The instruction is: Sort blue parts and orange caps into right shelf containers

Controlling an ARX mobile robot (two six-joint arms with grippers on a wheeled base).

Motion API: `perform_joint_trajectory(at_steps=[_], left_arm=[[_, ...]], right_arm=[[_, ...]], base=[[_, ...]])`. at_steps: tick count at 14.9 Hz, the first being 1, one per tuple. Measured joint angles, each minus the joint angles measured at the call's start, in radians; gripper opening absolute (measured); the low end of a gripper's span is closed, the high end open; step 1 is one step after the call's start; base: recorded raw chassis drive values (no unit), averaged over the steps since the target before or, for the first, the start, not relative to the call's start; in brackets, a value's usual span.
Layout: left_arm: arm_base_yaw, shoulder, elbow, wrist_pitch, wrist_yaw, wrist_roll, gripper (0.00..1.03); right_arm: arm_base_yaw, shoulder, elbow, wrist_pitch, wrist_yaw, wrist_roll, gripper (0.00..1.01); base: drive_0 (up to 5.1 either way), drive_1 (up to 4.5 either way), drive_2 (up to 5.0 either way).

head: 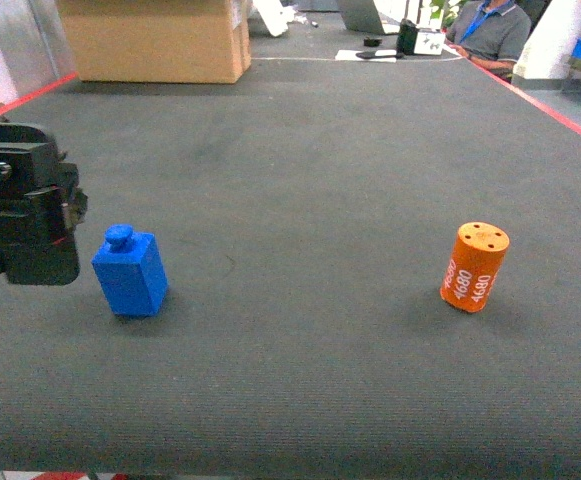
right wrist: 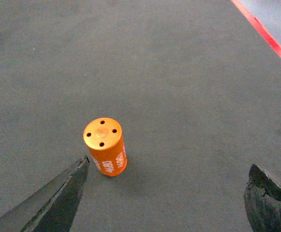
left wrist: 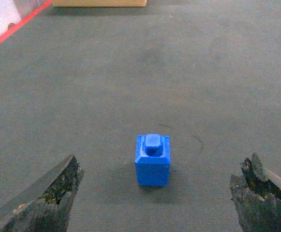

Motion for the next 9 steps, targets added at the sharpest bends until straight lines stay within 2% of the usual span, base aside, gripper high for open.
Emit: perform_joint_trajectory(at_steps=[4,9], left_arm=[[0.043,0.206,0.127,0.002,0.045,-0.058,0.98],[0.084,0.36,0.186,0.011,0.079,-0.107,0.98]], right_arm=[[0.012,0.309,0.23,0.007,-0.041,0.033,0.98],[0.004,0.51,0.404,-0.016,-0.064,0.037,0.98]], base=[[0.0,0.0,0.0],[0.0,0.0,0.0]])
